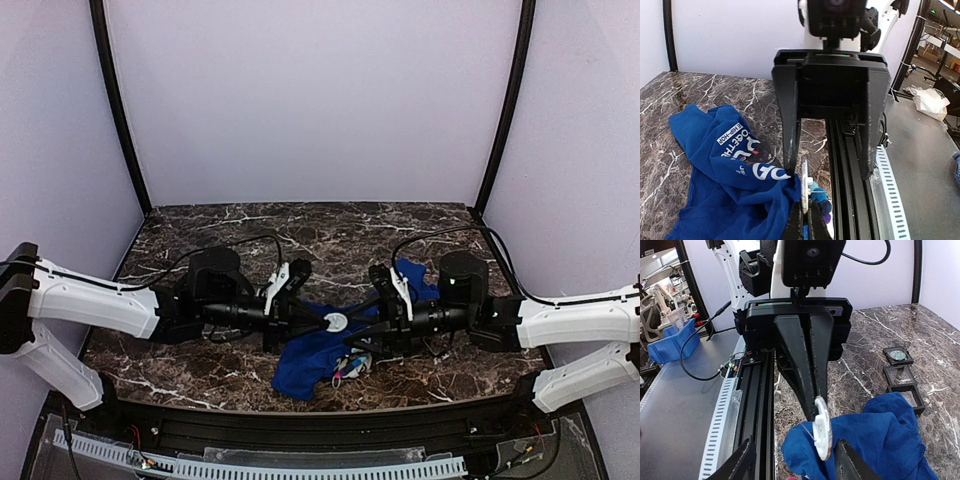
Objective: Remove the brooch from the garment
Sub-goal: Close the brooch securely.
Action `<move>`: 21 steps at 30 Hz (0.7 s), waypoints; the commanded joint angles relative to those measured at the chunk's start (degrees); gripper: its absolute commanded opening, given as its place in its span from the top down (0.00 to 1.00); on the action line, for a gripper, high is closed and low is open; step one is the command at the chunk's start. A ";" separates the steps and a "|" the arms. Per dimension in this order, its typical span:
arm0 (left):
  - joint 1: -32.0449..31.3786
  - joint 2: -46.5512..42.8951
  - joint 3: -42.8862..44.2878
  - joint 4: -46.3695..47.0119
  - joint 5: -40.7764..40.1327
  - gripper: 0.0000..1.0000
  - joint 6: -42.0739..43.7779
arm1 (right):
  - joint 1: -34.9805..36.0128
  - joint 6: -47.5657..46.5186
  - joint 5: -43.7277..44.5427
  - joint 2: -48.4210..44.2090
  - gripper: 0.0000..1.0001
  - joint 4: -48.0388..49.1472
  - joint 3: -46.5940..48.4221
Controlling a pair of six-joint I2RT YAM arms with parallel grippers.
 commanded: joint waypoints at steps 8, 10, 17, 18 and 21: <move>1.63 -2.66 -2.37 5.63 4.67 0.99 -4.77 | 1.38 0.19 6.40 2.00 0.42 5.03 -0.82; 1.63 -2.68 -2.38 5.69 5.92 0.99 -4.81 | 1.60 0.02 7.61 2.72 0.38 5.44 -0.58; 1.61 -2.71 -2.38 5.32 6.77 0.99 -4.66 | 2.35 -0.15 9.23 5.59 0.40 5.85 0.89; 1.66 -2.70 -2.33 5.35 6.80 0.99 -4.57 | 2.47 -0.16 9.28 5.89 0.41 6.03 1.05; 1.67 -2.64 -2.29 5.15 6.88 0.99 -4.48 | 2.67 0.12 9.31 6.31 0.44 7.04 1.20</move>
